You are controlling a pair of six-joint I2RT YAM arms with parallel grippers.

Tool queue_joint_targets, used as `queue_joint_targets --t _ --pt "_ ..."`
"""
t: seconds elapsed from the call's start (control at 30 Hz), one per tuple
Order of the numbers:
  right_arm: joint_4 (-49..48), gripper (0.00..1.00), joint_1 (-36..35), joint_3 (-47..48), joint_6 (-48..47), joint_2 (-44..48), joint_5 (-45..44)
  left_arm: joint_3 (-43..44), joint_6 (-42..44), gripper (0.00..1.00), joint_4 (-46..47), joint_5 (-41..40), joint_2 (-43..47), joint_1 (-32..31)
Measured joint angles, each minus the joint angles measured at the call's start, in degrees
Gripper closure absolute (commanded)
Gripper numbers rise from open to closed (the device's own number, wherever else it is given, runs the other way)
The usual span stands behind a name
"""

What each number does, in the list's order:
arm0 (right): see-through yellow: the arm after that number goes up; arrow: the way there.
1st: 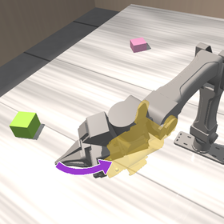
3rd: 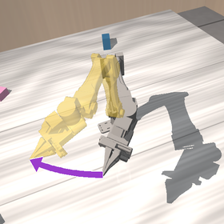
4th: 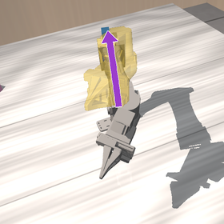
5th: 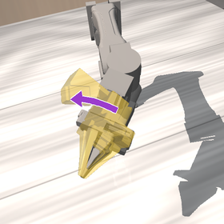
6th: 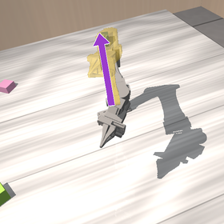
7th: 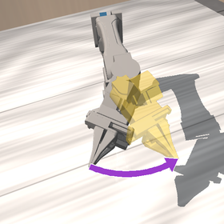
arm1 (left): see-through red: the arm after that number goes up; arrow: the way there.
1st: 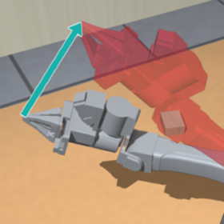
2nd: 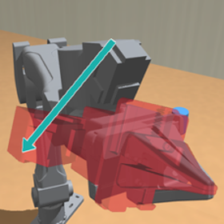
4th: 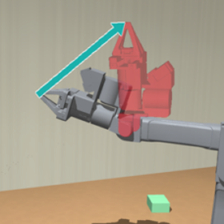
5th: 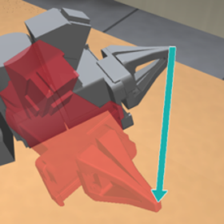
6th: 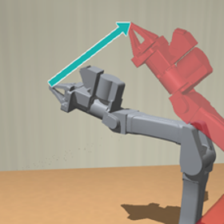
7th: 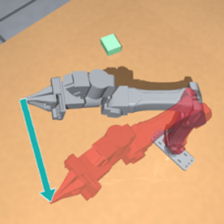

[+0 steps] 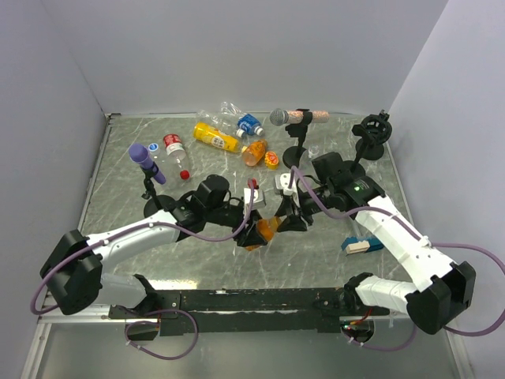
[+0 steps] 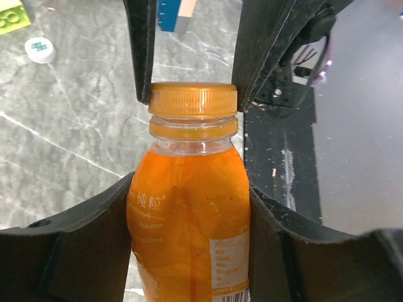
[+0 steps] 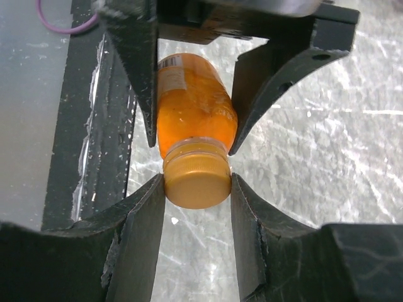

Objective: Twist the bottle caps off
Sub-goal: Unscrew the bottle cap from the plastic bottle.

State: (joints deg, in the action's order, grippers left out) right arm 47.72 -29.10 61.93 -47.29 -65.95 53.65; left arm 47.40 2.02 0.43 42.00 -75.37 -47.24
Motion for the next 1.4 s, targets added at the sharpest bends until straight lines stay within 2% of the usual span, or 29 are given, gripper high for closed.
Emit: queue_joint_targets --t 0.2,0.33,0.47,0.63,0.8,0.9,1.1,1.23,1.4 --pt "0.83 0.11 0.0 4.52 5.01 -0.85 -0.92 0.2 0.37 0.74 -2.19 -6.4 0.61 -1.55" --pt "0.55 0.01 0.17 7.78 8.83 0.48 -1.05 -0.02 0.37 0.74 -3.1 -10.99 1.53 -3.13" --pt "-0.42 0.01 1.62 8.13 14.36 3.69 -0.66 -0.72 0.31 0.74 -3.39 -16.48 3.69 -6.01" --pt "-3.3 0.01 6.67 7.37 26.4 7.02 0.48 -1.11 0.33 0.74 -3.32 -26.71 5.86 -12.0" --pt "-7.04 0.01 13.4 2.38 39.26 8.07 7.78 -1.11 0.28 0.74 -3.04 -37.53 6.14 -17.75" --pt "-8.11 0.02 15.04 -1.46 44.22 7.1 9.18 -1.11 0.35 0.74 -2.08 -43.65 6.1 -20.15" --pt "-5.07 0.15 14.97 -1.77 44.59 1.4 9.2 -1.09 0.48 0.74 -0.39 -51.06 4.33 -22.03" --pt "-2.12 0.17 13.99 -0.87 43.6 -3.48 9.05 -1.01 0.79 0.75 0.0 -53.31 2.36 -22.23" --pt "-0.94 0.17 11.58 -0.87 43.34 -4.87 8.31 -0.76 0.96 0.75 0.74 -54.38 1.57 -22.23"
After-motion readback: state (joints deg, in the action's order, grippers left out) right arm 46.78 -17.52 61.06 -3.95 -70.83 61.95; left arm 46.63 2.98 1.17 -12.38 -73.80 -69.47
